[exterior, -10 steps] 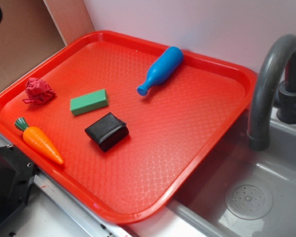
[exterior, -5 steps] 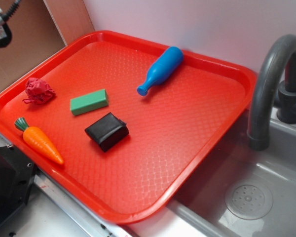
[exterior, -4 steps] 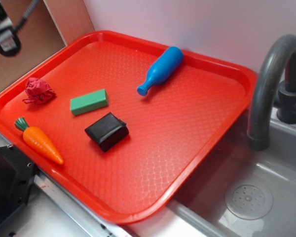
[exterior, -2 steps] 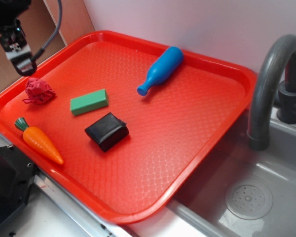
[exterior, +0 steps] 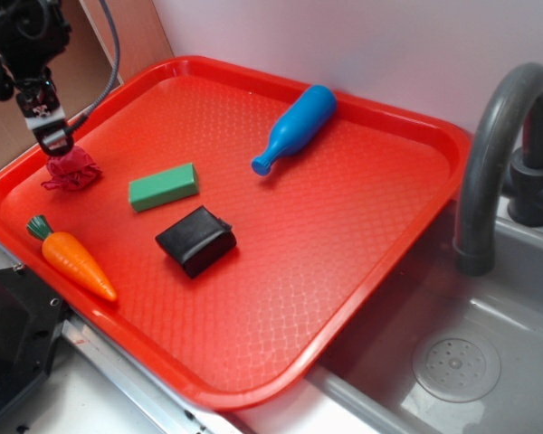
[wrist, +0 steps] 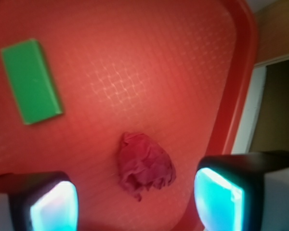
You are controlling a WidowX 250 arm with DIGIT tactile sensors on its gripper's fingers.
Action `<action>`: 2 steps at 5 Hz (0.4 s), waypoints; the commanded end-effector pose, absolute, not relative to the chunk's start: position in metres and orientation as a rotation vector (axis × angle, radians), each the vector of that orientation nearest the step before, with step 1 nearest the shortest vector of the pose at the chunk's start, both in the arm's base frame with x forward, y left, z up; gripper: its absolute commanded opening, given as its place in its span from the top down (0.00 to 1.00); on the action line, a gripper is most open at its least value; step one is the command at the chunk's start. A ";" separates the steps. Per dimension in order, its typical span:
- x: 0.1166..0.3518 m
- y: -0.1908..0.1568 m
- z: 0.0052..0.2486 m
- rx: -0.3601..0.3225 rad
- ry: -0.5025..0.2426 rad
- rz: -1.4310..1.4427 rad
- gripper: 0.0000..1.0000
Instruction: Grab the red paper.
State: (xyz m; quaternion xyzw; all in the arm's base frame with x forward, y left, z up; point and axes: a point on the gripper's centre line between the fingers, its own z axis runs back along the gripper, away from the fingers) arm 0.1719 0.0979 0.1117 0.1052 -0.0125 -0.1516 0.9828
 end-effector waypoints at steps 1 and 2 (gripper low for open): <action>0.175 0.113 0.092 0.126 0.022 -0.342 0.00; 0.177 0.118 0.079 0.146 0.064 -0.333 0.00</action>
